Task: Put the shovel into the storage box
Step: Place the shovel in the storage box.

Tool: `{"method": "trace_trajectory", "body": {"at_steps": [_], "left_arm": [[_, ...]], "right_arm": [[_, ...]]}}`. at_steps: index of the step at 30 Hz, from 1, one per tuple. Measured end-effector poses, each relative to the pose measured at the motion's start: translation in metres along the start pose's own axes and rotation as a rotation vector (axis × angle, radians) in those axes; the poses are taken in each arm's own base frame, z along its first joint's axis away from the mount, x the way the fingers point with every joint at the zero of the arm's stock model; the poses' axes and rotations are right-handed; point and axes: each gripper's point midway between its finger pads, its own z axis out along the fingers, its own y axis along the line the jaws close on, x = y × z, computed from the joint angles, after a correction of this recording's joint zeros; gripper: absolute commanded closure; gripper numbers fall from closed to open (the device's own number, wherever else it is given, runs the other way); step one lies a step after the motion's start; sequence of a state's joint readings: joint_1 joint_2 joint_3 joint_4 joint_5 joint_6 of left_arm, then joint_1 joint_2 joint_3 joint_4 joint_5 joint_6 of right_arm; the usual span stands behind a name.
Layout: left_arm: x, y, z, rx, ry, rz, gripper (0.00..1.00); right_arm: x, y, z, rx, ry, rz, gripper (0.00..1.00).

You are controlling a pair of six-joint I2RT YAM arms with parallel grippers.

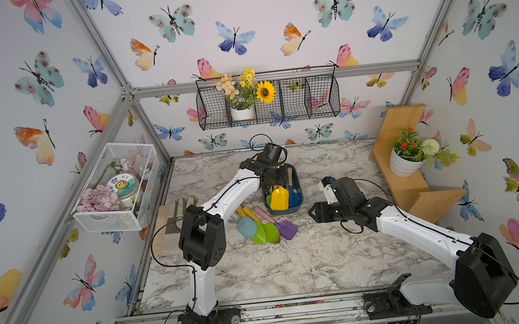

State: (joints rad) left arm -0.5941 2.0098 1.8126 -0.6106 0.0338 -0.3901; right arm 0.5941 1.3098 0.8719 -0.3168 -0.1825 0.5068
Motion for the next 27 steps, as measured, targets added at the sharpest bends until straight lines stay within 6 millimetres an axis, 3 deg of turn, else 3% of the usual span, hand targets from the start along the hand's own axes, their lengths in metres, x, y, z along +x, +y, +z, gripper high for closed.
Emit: {"method": "trace_trajectory", "body": {"at_steps": [10,27], "left_arm": [[-0.009,0.02,0.037,-0.055,-0.003,-0.049,1.0],[-0.017,0.056,0.063,-0.152,-0.044,-0.11,0.98]], "right_arm": [[0.0,-0.001,0.0,0.007,0.0,0.007,0.4],[0.005,-0.006,0.002,0.024,0.008,0.021,0.4]]}}
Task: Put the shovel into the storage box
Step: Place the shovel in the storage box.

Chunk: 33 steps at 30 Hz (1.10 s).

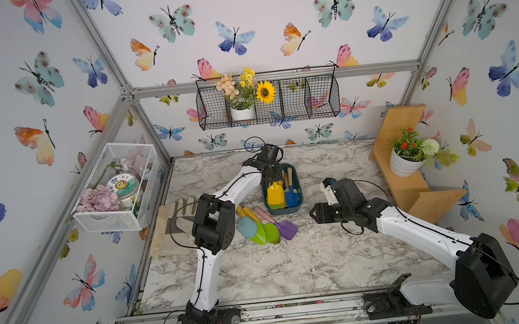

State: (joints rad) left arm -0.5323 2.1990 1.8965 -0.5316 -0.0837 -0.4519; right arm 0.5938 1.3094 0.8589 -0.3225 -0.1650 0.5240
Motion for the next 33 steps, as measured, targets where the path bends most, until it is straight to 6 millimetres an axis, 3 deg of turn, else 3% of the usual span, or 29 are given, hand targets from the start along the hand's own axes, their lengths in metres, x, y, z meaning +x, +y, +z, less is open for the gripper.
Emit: {"method": "trace_trajectory", "body": {"at_steps": [14,18,21,25,29,33], "left_arm": [[0.016,0.012,0.022,-0.029,0.034,-0.024,0.88],[0.018,0.013,0.023,-0.031,0.038,-0.026,0.79],[0.018,0.013,0.023,-0.03,0.038,-0.03,0.66],[0.021,0.015,0.023,-0.036,0.043,-0.036,0.6],[0.028,0.019,0.015,-0.043,0.054,-0.038,0.59],[0.03,0.017,-0.011,-0.03,0.04,-0.032,0.59]], "right_arm": [[0.0,-0.002,0.0,0.004,-0.001,0.012,0.4],[0.0,-0.002,0.0,0.004,0.0,0.012,0.4],[0.0,-0.002,0.0,0.004,0.0,0.014,0.4],[0.0,-0.002,0.0,0.004,0.0,0.015,0.4],[0.0,-0.002,0.001,0.004,0.001,0.015,0.4],[0.001,-0.003,0.002,0.006,0.005,0.015,0.4]]}}
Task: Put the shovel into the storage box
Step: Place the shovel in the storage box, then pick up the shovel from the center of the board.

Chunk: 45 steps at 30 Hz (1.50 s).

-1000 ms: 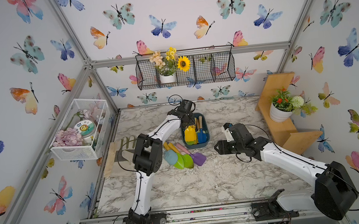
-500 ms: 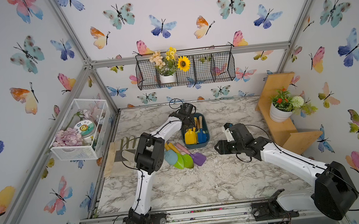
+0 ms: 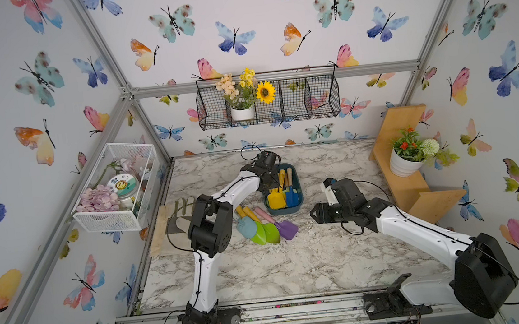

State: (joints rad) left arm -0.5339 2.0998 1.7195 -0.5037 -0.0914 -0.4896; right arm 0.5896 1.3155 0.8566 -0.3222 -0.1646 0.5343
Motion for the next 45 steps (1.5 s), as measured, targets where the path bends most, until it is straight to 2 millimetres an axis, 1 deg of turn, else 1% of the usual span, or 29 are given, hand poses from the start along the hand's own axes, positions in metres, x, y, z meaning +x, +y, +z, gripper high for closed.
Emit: {"method": "trace_trajectory", "body": {"at_steps": [2,7,8,11,13,20,21,27,31,35,39,40,45], "left_arm": [[0.0,-0.003,-0.016,0.013,-0.014,0.007,0.59],[0.0,-0.019,-0.066,0.082,-0.072,0.043,0.57],[0.001,-0.02,-0.074,0.093,-0.082,0.047,0.54],[0.009,-0.02,-0.095,0.113,-0.098,0.054,0.53],[0.017,-0.013,-0.105,0.114,-0.1,0.054,0.53],[0.044,0.007,-0.123,0.105,-0.086,0.043,0.53],[0.048,0.01,-0.126,0.105,-0.086,0.04,0.51],[0.07,0.031,-0.14,0.096,-0.08,0.005,0.5],[0.082,0.048,-0.143,0.078,-0.072,-0.036,0.51],[0.093,0.069,-0.143,0.051,-0.064,-0.093,0.51],[0.103,0.089,-0.14,0.023,-0.055,-0.153,0.51],[0.105,0.093,-0.139,0.017,-0.054,-0.167,0.49],[0.115,0.113,-0.136,-0.011,-0.05,-0.24,0.49]], "right_arm": [[0.0,-0.001,0.002,0.002,0.005,-0.002,0.4],[-0.003,0.001,0.004,0.003,0.009,-0.008,0.4],[-0.005,0.003,0.003,-0.001,0.007,-0.012,0.4],[-0.008,0.007,0.002,-0.015,0.002,-0.02,0.4],[-0.007,0.008,0.002,-0.023,0.005,-0.024,0.4],[-0.006,0.015,0.005,-0.065,0.022,-0.039,0.4],[-0.007,0.017,0.006,-0.071,0.022,-0.042,0.41],[-0.017,0.028,0.008,-0.111,0.017,-0.065,0.42],[-0.017,0.033,0.015,-0.131,0.037,-0.068,0.43],[-0.018,0.042,0.019,-0.155,0.049,-0.083,0.43],[-0.016,0.054,0.022,-0.183,0.059,-0.105,0.43],[-0.015,0.057,0.023,-0.19,0.064,-0.11,0.43],[-0.009,0.073,0.03,-0.221,0.087,-0.143,0.43]]}}
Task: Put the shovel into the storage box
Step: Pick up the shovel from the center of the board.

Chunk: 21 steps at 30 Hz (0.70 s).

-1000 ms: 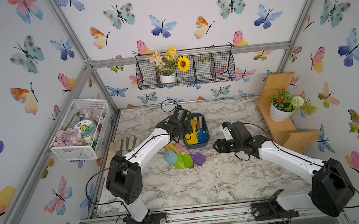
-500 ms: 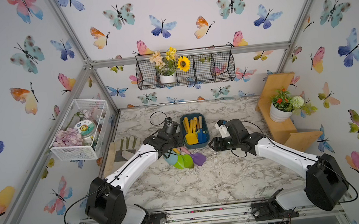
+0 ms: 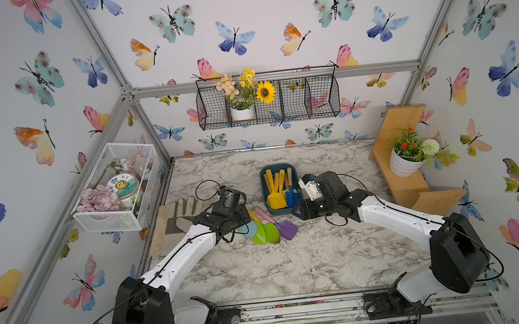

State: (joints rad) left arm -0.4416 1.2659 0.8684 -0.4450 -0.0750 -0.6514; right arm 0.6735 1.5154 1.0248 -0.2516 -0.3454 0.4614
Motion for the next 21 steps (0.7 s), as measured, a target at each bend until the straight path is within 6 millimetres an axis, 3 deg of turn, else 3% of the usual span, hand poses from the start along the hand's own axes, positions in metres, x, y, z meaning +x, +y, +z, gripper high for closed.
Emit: {"method": "trace_trajectory", "body": {"at_steps": [12,21], "left_arm": [[-0.008,0.041,0.016,-0.043,-0.01,-0.162,0.53],[-0.013,0.058,0.05,-0.055,0.037,-0.257,0.54]], "right_arm": [[0.02,0.035,0.023,-0.058,0.056,-0.064,0.44],[0.026,0.043,0.028,-0.077,0.058,-0.062,0.44]]}}
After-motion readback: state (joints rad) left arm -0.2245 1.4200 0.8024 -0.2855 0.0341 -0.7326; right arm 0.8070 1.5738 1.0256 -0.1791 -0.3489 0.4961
